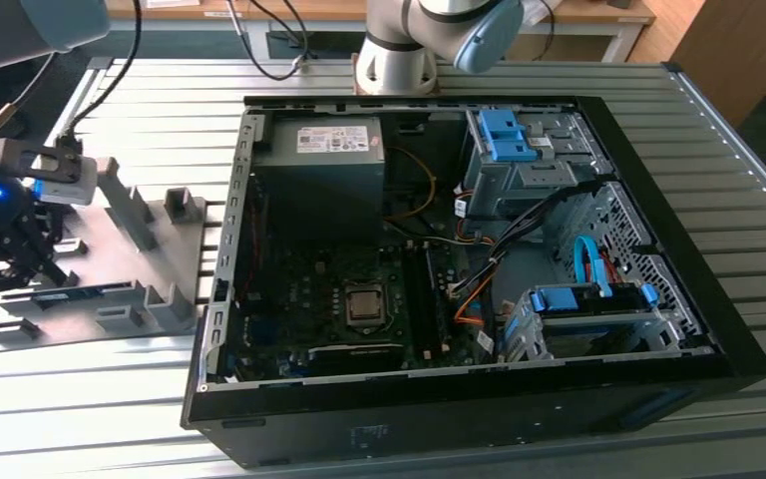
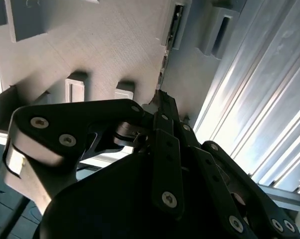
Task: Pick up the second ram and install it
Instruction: 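Pick up the second ram and move it above second insertion slot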
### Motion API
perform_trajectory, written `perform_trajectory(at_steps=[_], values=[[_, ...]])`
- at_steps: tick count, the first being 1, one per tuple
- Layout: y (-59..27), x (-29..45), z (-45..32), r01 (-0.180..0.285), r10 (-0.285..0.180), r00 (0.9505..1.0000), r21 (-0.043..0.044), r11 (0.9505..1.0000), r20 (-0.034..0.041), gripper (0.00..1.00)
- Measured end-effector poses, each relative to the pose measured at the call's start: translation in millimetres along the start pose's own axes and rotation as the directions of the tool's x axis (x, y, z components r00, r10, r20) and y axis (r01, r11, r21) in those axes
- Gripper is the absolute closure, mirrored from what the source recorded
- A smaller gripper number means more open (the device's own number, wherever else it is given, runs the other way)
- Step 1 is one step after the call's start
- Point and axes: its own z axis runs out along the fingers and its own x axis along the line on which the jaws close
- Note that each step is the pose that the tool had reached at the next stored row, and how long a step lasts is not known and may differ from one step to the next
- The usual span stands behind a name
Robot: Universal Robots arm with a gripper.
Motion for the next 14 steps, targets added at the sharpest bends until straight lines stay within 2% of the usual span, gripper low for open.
perform_trajectory(at_steps=[6,14], values=[[0.0,0.0,0.0,0.085,-0.085,0.9964,-0.0022,0.9964,-0.0037,0.90],[0.0,0.0,0.0,0.151,-0.151,0.9886,-0.0042,0.9886,-0.0064,0.90]])
